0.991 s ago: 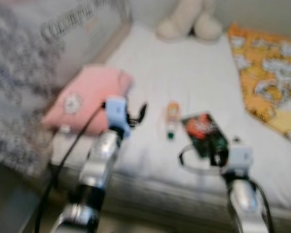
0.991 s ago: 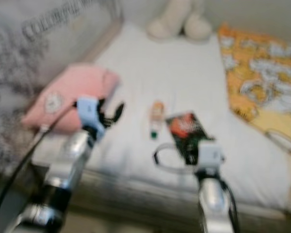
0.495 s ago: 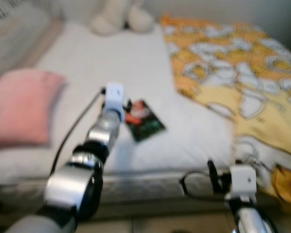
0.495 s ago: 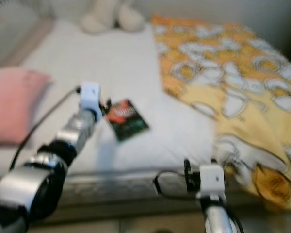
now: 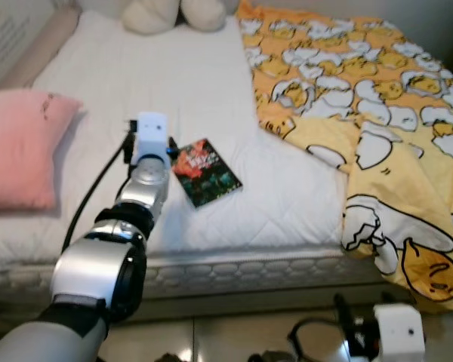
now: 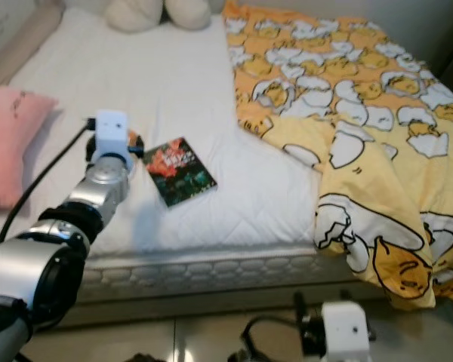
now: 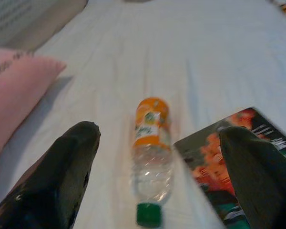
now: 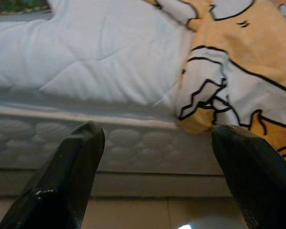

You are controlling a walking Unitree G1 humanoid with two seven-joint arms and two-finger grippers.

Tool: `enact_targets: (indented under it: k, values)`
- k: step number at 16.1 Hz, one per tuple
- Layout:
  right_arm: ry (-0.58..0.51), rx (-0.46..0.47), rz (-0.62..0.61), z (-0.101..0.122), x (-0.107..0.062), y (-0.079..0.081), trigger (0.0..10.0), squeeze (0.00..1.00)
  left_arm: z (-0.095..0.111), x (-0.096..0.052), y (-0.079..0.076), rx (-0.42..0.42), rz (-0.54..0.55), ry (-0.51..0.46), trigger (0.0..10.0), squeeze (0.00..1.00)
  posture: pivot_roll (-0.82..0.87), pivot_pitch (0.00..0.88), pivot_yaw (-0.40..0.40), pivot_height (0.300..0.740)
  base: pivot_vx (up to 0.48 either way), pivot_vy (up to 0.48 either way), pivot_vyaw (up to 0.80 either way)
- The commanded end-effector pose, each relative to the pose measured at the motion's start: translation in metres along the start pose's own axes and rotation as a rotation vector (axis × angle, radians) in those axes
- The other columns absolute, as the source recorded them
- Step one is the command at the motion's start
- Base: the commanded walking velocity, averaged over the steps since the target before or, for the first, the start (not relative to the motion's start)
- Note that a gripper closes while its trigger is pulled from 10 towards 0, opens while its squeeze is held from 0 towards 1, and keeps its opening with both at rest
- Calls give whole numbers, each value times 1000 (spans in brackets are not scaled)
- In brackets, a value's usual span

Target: Clean up the room

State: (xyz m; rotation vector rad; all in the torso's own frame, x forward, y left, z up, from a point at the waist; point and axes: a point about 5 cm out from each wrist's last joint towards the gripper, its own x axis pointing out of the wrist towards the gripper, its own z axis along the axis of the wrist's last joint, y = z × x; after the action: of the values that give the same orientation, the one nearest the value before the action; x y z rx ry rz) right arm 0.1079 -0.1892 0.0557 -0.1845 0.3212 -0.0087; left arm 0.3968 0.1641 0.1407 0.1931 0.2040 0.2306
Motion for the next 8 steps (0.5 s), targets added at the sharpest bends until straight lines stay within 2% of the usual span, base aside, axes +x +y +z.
enact_targets:
  k: [1,2,3,4,5,6,8]
  values:
    - [-50,-7,59,13,-1,5,10000,0,-4,-2,-4,-17,-62,-26,10000,584,-251,119,-13,740,0,0,0]
    - [-111,-21,104,28,0,9,10000,0,-12,-6,-7,-10,-128,-71,10000,0,-251,119,-13,740,0,0,0]
    - [-148,-12,108,39,-2,7,10000,0,-27,-16,-7,-83,-193,-109,10000,0,-202,98,-15,740,0,0,0]
    - [-182,10,100,49,-3,2,10000,0,-49,-39,-3,-213,-281,-147,10000,0,-146,78,-15,740,0,0,0]
    - [-203,17,99,52,-1,1,10000,0,-61,-57,4,-224,-295,-151,10000,0,-89,55,-11,740,0,0,0]
    - [-220,49,89,52,7,-1,10000,0,-73,-85,11,-219,-300,-135,10000,0,-35,16,-5,740,0,0,0]
    - [-226,143,67,52,23,-4,10000,0,-81,-103,16,-193,-306,-140,10000,0,-3,0,3,740,0,0,0]
